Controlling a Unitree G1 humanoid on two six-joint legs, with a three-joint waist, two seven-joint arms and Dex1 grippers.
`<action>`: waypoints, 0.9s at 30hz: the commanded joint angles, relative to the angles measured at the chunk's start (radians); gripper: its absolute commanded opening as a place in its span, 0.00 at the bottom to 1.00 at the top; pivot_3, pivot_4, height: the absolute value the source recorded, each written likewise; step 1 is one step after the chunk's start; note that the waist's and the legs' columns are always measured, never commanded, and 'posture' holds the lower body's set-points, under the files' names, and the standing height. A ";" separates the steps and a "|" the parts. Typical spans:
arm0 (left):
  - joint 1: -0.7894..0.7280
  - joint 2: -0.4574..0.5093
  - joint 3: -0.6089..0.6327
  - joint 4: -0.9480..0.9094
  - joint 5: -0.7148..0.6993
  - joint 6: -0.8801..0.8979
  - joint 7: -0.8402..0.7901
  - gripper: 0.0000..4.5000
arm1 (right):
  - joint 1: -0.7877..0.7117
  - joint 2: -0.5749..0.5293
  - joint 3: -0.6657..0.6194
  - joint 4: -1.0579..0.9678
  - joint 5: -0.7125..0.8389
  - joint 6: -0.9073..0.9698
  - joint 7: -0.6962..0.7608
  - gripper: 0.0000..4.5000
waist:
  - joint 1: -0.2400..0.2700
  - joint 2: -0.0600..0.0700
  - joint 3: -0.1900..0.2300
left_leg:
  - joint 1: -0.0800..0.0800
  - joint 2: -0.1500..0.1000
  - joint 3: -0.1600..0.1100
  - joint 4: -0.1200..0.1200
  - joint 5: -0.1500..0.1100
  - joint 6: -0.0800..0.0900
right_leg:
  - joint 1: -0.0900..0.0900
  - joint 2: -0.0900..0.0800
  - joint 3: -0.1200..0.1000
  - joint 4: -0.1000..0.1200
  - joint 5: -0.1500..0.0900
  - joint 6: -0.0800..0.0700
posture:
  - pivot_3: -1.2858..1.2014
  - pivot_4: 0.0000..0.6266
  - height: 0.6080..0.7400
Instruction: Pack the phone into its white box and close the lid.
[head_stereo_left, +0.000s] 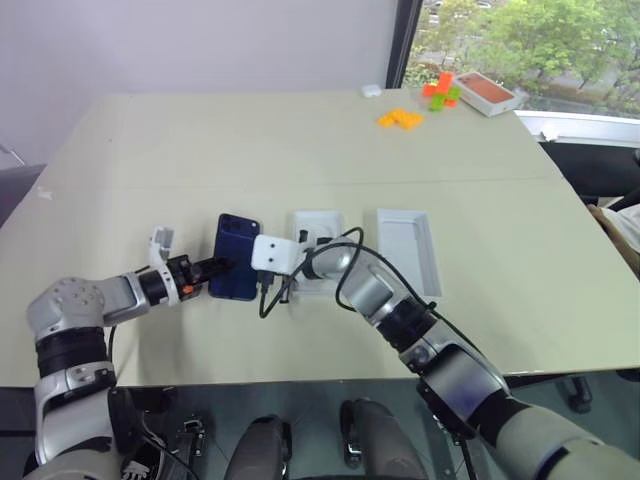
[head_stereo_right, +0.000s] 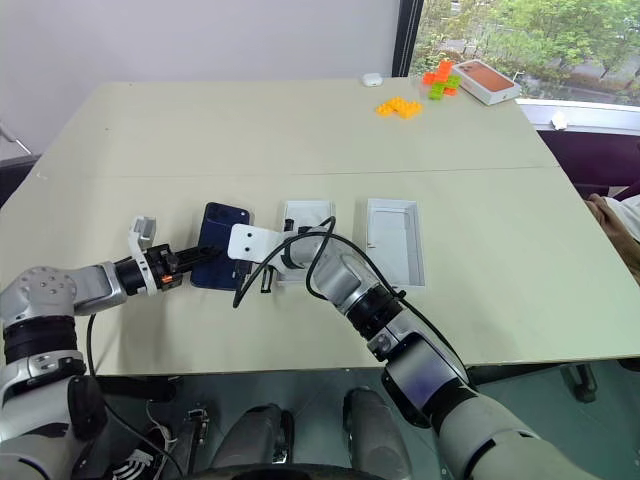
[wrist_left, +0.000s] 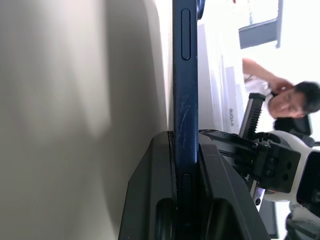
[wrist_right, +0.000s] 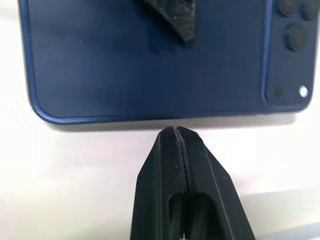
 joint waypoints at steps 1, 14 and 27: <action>0.001 0.017 0.098 -0.003 -0.052 0.026 0.020 0.00 | -0.010 0.042 -0.171 -0.171 0.206 0.163 0.052 0.06 | -0.001 0.000 0.000 | 0.000 0.000 0.000 0.000 0.000 0.000 | 0.000 0.000 0.000 0.000 0.000 0.000 | 0.52 0.24 1.00; 0.004 -0.117 0.252 -0.207 -0.173 0.136 0.206 0.00 | 0.136 -0.345 -0.274 -0.482 0.503 0.275 0.345 0.99 | 0.030 0.000 0.001 | -0.003 0.000 0.000 0.000 -0.003 0.006 | 0.000 -0.001 0.000 -0.005 0.000 0.000 | 0.52 0.24 1.00; -0.207 -0.370 0.247 -0.319 -0.207 0.227 0.518 0.00 | 0.263 -0.543 -0.464 -0.289 0.551 -0.210 0.420 0.99 | 0.036 -0.004 0.003 | 0.000 0.000 0.000 0.000 -0.001 0.001 | 0.004 0.000 -0.001 -0.005 0.001 0.002 | 0.52 0.24 1.00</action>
